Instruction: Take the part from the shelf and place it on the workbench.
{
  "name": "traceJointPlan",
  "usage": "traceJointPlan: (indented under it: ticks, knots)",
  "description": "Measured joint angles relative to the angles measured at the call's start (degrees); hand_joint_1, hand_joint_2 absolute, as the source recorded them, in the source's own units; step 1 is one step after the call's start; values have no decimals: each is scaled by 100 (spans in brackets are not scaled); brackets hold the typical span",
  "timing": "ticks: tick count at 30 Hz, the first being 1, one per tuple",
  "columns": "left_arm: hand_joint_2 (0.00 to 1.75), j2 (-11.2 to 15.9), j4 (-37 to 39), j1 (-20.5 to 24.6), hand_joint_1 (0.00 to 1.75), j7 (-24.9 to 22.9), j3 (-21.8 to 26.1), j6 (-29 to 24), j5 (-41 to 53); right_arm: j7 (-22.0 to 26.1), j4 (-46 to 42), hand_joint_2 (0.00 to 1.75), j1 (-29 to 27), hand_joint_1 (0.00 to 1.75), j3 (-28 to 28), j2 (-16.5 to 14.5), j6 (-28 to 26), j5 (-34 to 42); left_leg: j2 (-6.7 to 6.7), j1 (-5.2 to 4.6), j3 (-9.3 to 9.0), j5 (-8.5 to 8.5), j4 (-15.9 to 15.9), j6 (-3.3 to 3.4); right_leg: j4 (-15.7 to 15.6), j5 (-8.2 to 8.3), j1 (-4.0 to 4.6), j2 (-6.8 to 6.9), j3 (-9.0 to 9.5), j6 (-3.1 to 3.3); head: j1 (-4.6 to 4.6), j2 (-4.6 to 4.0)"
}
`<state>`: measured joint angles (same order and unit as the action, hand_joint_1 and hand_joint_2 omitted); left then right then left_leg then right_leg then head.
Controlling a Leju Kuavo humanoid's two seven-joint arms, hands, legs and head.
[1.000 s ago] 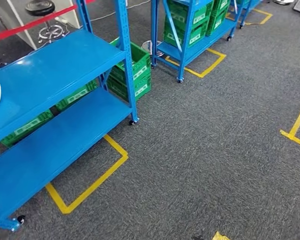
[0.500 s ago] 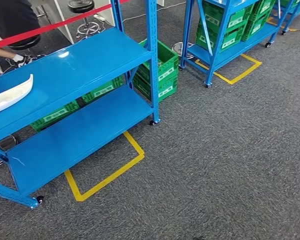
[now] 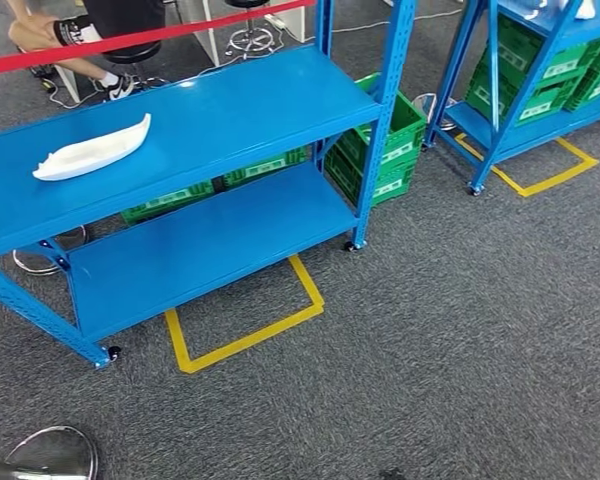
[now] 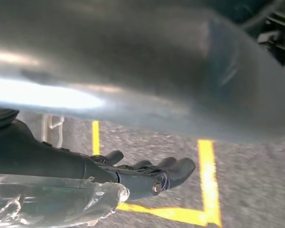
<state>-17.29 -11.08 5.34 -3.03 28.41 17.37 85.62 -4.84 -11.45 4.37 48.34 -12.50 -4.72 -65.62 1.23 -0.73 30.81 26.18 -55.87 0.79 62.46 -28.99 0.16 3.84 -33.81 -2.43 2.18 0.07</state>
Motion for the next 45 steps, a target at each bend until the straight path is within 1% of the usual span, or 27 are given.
traceJointPlan:
  ticks: [2,3,4,5,6,8,10,11,13,15,17,19,20,22,24,26,27,28,29,31,33,34,35,36,39,41,45]
  knots:
    - [0,-5,0,8,0,5,0,-5,-7,2,0,0,-13,0,-2,0,-2,5,-126,22,-5,-5,2,22,727,-337,-24,-288,-348,-41,-16,0]
    - [0,-5,0,8,0,27,0,-8,-11,-4,0,0,-28,0,-2,0,-2,13,-199,24,-7,-5,2,28,1077,-455,-28,-334,-527,-52,-22,0]
    - [0,-5,0,8,0,58,0,-12,-15,-10,0,0,-42,0,-1,0,-3,21,-277,26,-13,-5,1,28,1254,-464,-29,-350,-631,-60,-24,0]
    - [0,-5,0,7,0,91,0,-17,-16,-17,0,0,-50,0,-1,0,-5,28,-361,30,-25,-3,0,24,1211,-355,-32,-362,-632,-63,-25,0]
    - [0,-7,0,8,0,121,0,-23,-16,-22,0,0,-54,0,0,1,-12,32,-448,39,-43,3,-3,13,949,-149,-42,-398,-526,-68,-26,0]
    - [0,-7,0,15,0,153,0,-30,-16,-30,2,0,-53,0,1,2,-27,35,-597,55,-62,29,-25,-35,184,232,-94,-668,-181,-94,-32,0]
    - [0,-8,0,33,0,163,0,-31,-21,-36,8,0,-53,0,1,0,-38,38,-724,62,-10,38,-70,-100,-239,303,-153,-960,28,-83,-38,0]
    - [0,-8,0,42,0,168,1,-30,-37,-39,10,0,-53,0,1,-2,-41,40,-787,68,26,24,-78,-132,-266,265,-159,-1013,48,-56,-35,0]
    - [0,-12,0,54,0,179,13,-20,-108,-33,11,0,-55,0,3,-3,-47,44,-863,89,70,9,-82,-192,-288,260,-150,-878,65,27,-21,0]
    - [0,-14,0,60,0,185,35,-5,-178,-13,11,0,-54,0,3,-5,-50,44,-622,72,182,138,-295,-251,-313,255,-149,-717,98,112,12,0]
    - [0,-9,-1,80,0,180,57,2,-205,1,11,0,-59,0,3,-6,-51,39,-304,53,494,444,-924,-292,-327,239,-134,-536,118,169,52,0]
    - [0,4,-2,115,0,159,72,-1,-206,8,11,0,-70,0,3,-4,-49,23,-229,52,780,663,-1558,-298,-328,221,-112,-338,126,196,60,0]
    - [0,10,-2,123,0,141,75,-1,-201,13,11,0,-67,0,3,-3,-44,12,-221,51,798,633,-1650,-287,-327,213,-100,-248,133,203,59,0]
    - [0,13,-2,95,0,109,76,4,-188,22,11,0,-50,0,2,-4,-33,-3,-151,40,537,295,-1214,-236,-328,200,-77,-104,160,201,60,0]
    - [0,13,-2,44,0,85,77,14,-181,22,11,0,-43,0,0,-6,-27,-10,99,-13,178,19,-506,-163,-323,181,-45,8,180,176,61,0]
    - [0,11,-2,13,0,72,78,26,-179,16,11,0,-41,0,-2,-6,-28,-16,248,-60,42,21,-144,-103,-324,173,-9,124,168,132,59,0]
    - [0,10,-2,7,0,70,79,32,-182,13,11,0,-36,0,-2,-6,-29,-19,205,-64,44,41,-85,-80,-332,174,2,192,170,106,62,0]
    - [44,9,-2,1,0,70,79,39,-191,9,11,0,-30,0,-2,-6,-30,-22,140,-47,44,36,-57,-55,-340,169,3,224,170,75,59,0]
    - [87,7,-2,1,0,66,82,53,-212,8,11,0,-24,0,-4,-6,-30,-30,75,-27,35,20,-38,-32,-313,139,-3,162,169,42,58,0]
    - [175,0,-2,22,0,37,107,123,-279,10,11,0,-19,0,-13,-7,-27,-55,-41,16,7,-9,-9,14,53,-76,-21,-118,19,-16,43,0]
    - [175,-8,-2,54,0,2,149,204,-333,15,11,0,-34,0,-22,-7,-38,-71,-151,22,6,-12,-9,40,814,-407,-30,-326,-341,-46,25,0]
    - [175,-12,-2,62,0,-7,166,223,-348,20,11,0,-46,0,-23,-7,-81,-60,-206,22,1,-10,-10,46,1133,-493,-32,-352,-518,-56,20,0]
    - [175,-18,-2,65,0,-10,179,221,-354,24,11,0,-53,0,-22,-7,-148,-33,-254,24,-10,-4,-11,47,1267,-467,-33,-360,-617,-65,18,0]
    - [175,-25,-2,65,0,-11,189,204,-358,20,11,44,-55,0,-19,-7,-224,25,-293,29,-31,6,-12,42,1166,-322,-37,-361,-607,-70,18,0]
    - [175,-47,-2,52,0,-21,235,98,-456,-3,11,175,-34,0,137,-6,-125,603,-372,39,-105,75,-31,-31,79,284,-71,-406,-157,-87,7,0]
    - [175,-49,-2,55,0,-73,344,66,-687,32,11,175,-25,0,413,-7,150,1148,-391,22,-100,111,-54,-69,-304,366,-85,-451,24,-42,4,0]
    - [175,-57,-2,63,0,-47,569,78,-864,181,11,175,-48,0,800,-13,297,1339,-392,1,-99,94,-32,76,-338,354,-82,-469,24,21,27,0]
